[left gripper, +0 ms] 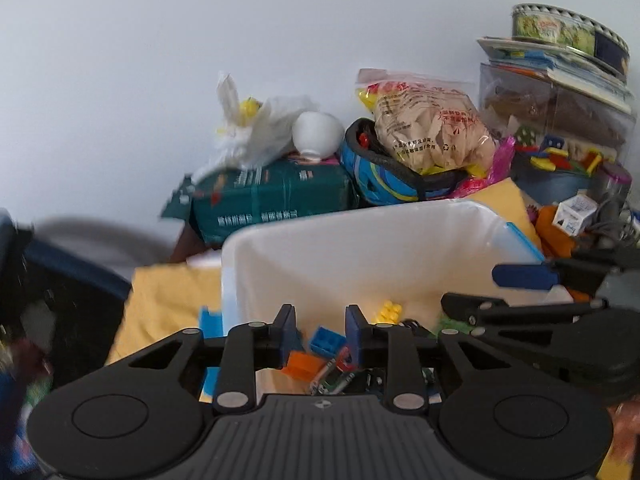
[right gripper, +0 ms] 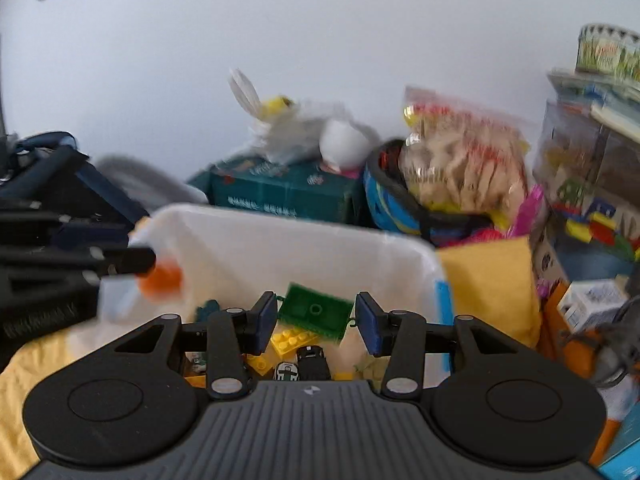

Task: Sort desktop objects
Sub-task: 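Carry the orange brick and green block over the clear bin and open both tools, then grasp the pale green face cube with the left tool while the right tool grasps the red cube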

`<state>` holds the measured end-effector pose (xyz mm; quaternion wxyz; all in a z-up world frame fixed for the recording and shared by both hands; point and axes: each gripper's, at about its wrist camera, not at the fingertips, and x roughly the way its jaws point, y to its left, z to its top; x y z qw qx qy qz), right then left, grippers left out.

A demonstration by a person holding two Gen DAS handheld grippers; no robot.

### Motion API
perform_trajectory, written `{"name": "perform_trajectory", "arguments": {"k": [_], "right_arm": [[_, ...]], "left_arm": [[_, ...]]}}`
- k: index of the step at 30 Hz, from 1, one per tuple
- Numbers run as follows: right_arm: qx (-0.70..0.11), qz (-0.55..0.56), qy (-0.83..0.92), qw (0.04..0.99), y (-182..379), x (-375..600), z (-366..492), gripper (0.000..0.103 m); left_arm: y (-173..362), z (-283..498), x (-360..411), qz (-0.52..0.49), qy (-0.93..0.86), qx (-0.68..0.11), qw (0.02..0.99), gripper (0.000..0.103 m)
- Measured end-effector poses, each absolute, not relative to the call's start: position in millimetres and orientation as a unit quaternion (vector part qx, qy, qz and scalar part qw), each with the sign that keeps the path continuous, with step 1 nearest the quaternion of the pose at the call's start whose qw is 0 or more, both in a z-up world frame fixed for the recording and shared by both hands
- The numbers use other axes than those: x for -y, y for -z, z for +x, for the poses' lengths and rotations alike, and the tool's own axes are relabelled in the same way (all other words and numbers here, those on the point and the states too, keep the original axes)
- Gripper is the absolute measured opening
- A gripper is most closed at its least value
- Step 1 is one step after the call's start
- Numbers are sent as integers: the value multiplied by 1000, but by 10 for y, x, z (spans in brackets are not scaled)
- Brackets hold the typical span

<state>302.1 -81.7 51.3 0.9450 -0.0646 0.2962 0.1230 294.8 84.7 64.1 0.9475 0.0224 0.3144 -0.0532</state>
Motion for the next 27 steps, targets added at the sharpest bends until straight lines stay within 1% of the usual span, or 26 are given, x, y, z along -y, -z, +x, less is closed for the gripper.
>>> {"name": "perform_trajectory", "arguments": {"k": [2, 4, 7, 11, 16, 20, 24, 27], "right_arm": [[-314, -64, -126, 939, -424, 800, 3016, 52], [-298, -56, -142, 942, -440, 865, 2847, 53], [-277, -59, -156, 946, -465, 949, 2562, 58], [-274, -43, -176, 944, -427, 1094, 2209, 59], [-308, -86, -205, 925, -104, 1239, 1824, 59], [-375, -77, -205, 901, 228, 1390, 1665, 59], [-398, -80, -195, 893, 377, 1460, 1580, 59], [-411, -88, -195, 886, 468, 1460, 1523, 59]], "left_arm": [[-651, 2767, -892, 14, 64, -301, 951, 39], [-670, 2537, -941, 11, 64, -283, 957, 43], [-631, 2155, -940, 1, 78, -268, 960, 50], [-415, 1777, -850, 3, 99, -287, 953, 50], [60, 1501, -603, 32, 141, -346, 927, 50], [253, 1419, -448, 41, 163, -365, 916, 50], [376, 1452, -332, 53, 177, -381, 906, 50], [479, 1457, -306, 37, 185, -394, 900, 49]]}}
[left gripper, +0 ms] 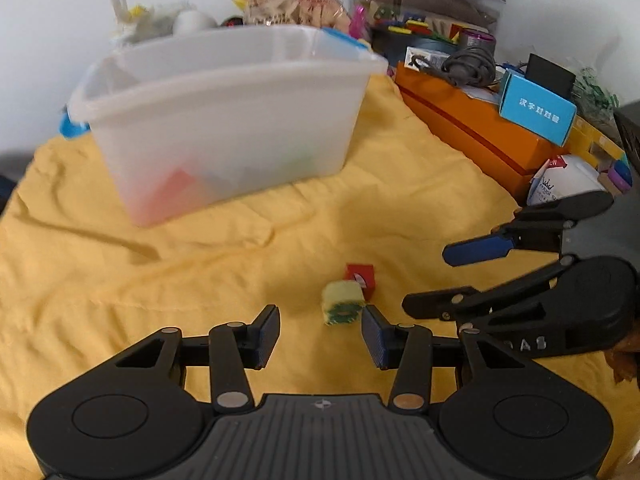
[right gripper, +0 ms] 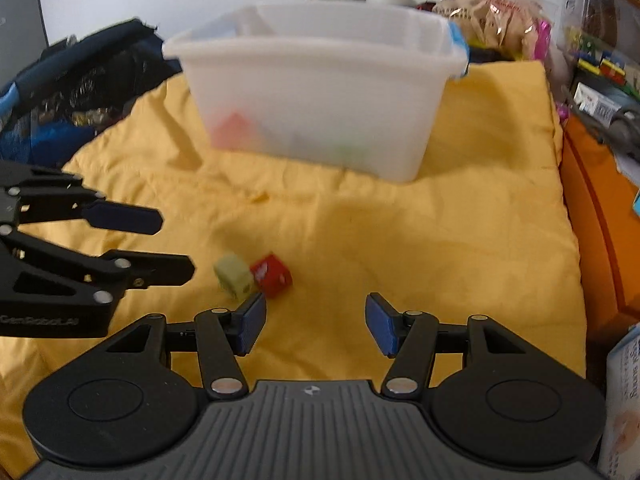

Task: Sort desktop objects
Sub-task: 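Grasp the pale green face cube with the left tool while the right tool grasps the red cube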

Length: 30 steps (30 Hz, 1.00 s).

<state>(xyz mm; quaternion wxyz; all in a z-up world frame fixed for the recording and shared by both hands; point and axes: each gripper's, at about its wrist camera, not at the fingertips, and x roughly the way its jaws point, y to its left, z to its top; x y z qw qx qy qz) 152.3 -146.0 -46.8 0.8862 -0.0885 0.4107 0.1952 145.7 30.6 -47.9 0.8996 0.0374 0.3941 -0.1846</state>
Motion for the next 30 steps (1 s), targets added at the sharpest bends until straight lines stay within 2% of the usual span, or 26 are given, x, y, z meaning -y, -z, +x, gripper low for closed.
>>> {"name": "perform_trajectory", "arguments": {"k": [9, 12, 14, 21, 25, 30], "right_arm": [[-434, -90, -192, 876, 629, 1551, 1379, 59], [-435, -90, -189, 875, 630, 1552, 1400, 59], [-433, -95, -188, 877, 627, 1542, 1411, 59], [-434, -96, -191, 875, 661, 1502, 1467, 59], [-404, -96, -233, 879, 593, 1380, 1469, 59], [-390, -130, -248, 877, 652, 1150, 1564, 51]], "left_arm": [[611, 1555, -201, 44, 197, -401, 894, 45], [668, 1624, -96, 55, 207, -407, 888, 33], [699, 1657, -67, 57, 211, -404, 888, 29], [552, 1547, -330, 49, 194, -394, 897, 29], [535, 1445, -561, 41, 174, -404, 897, 29], [624, 1397, -672, 14, 160, -419, 894, 29]]}}
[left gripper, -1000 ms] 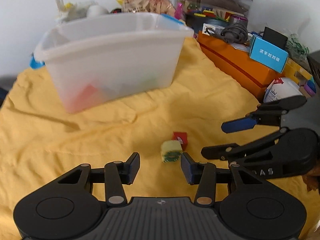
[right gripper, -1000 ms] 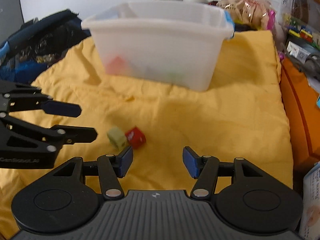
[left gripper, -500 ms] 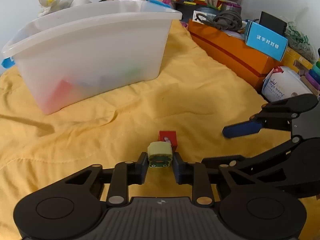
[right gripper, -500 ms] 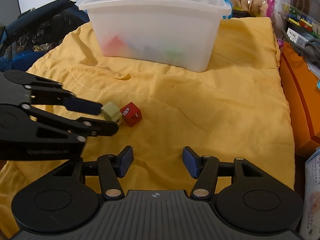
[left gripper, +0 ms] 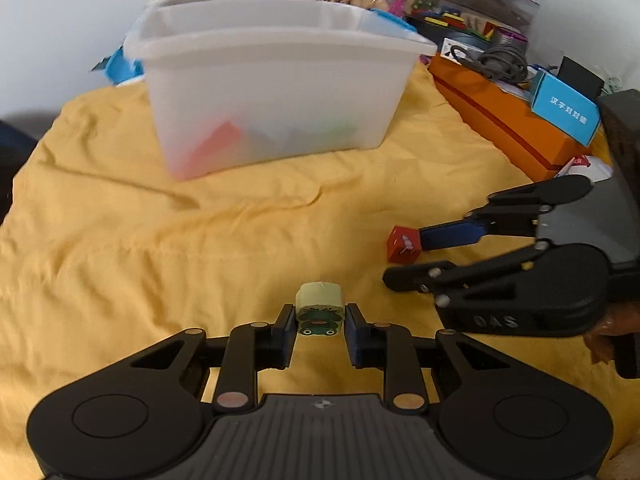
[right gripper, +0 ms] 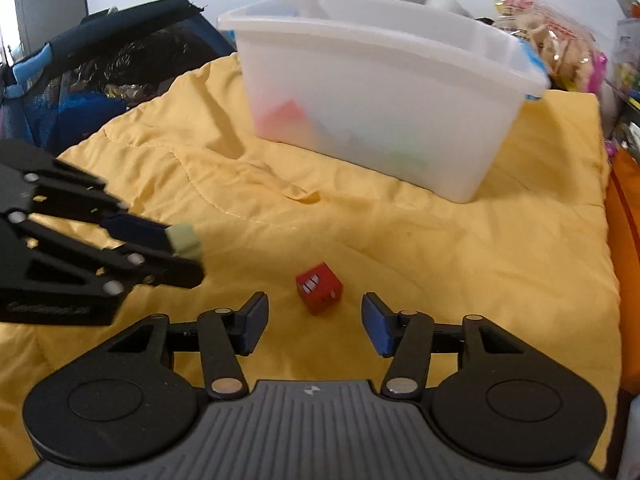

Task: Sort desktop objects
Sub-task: 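Grasp the pale green face cube with the left tool while the right tool grasps the red cube, then carry both cubes over the clear bin and open both tools to drop them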

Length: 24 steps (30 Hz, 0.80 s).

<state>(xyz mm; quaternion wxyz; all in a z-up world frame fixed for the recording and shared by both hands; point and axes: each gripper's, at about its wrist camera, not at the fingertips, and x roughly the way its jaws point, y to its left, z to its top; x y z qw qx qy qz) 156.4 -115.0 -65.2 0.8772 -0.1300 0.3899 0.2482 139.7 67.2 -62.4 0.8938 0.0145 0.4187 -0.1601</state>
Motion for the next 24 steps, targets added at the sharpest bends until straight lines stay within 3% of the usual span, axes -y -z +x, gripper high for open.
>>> {"name": "perform_trajectory", "arguments": {"k": [7, 18, 24], "right_arm": [[-400, -118, -259, 871, 727, 1138, 1669, 30], [-390, -98, -236, 885, 515, 1330, 1539, 30], [-372, -93, -225, 896, 291, 1377, 1647, 30]], "left_arm": [[643, 1391, -603, 13, 167, -418, 893, 29], [323, 1383, -570, 7, 175, -387, 905, 29], [-230, 1615, -639, 9, 172, -323, 930, 29]]}}
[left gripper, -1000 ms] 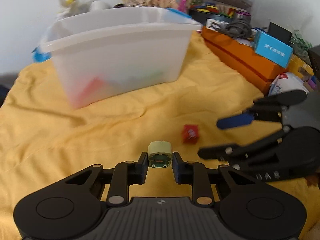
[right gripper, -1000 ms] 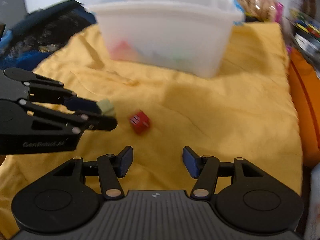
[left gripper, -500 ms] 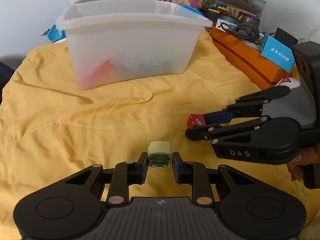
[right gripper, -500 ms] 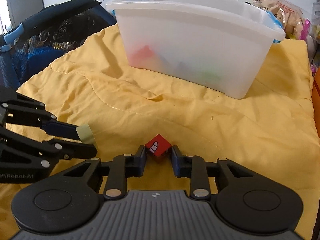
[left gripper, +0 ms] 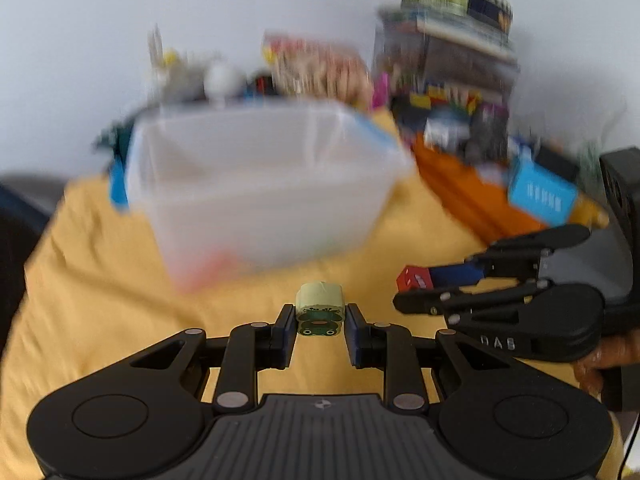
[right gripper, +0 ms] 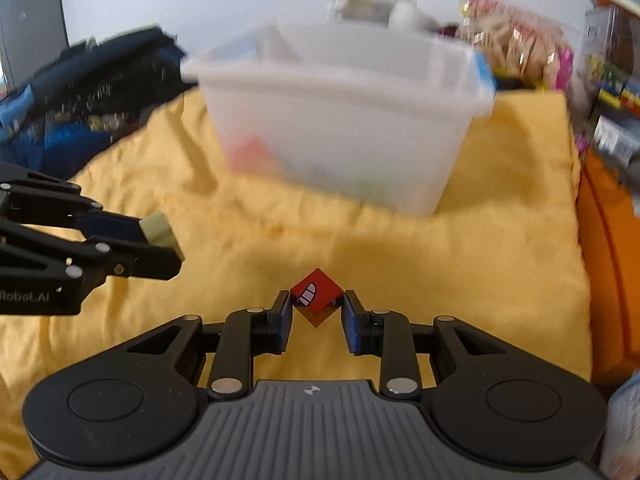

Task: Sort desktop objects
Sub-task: 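Carry both cubes over the clear bin and open both tools to drop them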

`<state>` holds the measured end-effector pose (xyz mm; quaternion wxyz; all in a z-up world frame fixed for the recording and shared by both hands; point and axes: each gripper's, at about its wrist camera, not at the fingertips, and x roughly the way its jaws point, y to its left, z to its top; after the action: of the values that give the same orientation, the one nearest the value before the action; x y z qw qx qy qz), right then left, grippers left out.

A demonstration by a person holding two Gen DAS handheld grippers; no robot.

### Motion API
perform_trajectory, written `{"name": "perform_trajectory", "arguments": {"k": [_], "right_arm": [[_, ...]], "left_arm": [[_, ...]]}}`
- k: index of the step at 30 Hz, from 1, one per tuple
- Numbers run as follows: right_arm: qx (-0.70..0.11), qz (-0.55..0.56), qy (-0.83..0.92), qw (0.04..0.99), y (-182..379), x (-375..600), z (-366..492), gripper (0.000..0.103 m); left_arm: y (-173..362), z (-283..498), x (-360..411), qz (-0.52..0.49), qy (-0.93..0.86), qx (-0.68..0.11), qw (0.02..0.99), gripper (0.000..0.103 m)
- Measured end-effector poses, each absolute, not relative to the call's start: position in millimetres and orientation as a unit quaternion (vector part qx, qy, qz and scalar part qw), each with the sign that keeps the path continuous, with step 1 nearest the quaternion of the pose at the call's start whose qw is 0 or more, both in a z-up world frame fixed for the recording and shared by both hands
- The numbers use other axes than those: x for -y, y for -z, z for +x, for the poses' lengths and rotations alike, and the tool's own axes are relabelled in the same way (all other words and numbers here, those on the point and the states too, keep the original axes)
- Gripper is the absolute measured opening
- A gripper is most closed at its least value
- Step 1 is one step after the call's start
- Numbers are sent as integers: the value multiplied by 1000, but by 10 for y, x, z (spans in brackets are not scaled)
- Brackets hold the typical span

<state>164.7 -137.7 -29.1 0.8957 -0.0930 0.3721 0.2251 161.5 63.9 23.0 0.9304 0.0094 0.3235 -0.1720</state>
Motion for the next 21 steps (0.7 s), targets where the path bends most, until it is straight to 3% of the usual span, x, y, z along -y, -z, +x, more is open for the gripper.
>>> {"name": "perform_trajectory", "arguments": {"k": [11, 15, 19, 21], "right_arm": [[-247, -71, -209, 943, -839, 1156, 2254, 30], [-247, -49, -192, 949, -1019, 1071, 2592, 30], [-272, -52, -188, 942, -903, 955, 2909, 30], [-303, -66, -177, 934, -701, 861, 3047, 31]], "left_arm": [[-1217, 2434, -850, -7, 148, -226, 963, 29], [-1117, 2864, -955, -10, 131, -252, 959, 29], [-682, 3209, -915, 5, 127, -318, 939, 29], [-503, 3282, -895, -4, 130, -345, 929, 38]]}}
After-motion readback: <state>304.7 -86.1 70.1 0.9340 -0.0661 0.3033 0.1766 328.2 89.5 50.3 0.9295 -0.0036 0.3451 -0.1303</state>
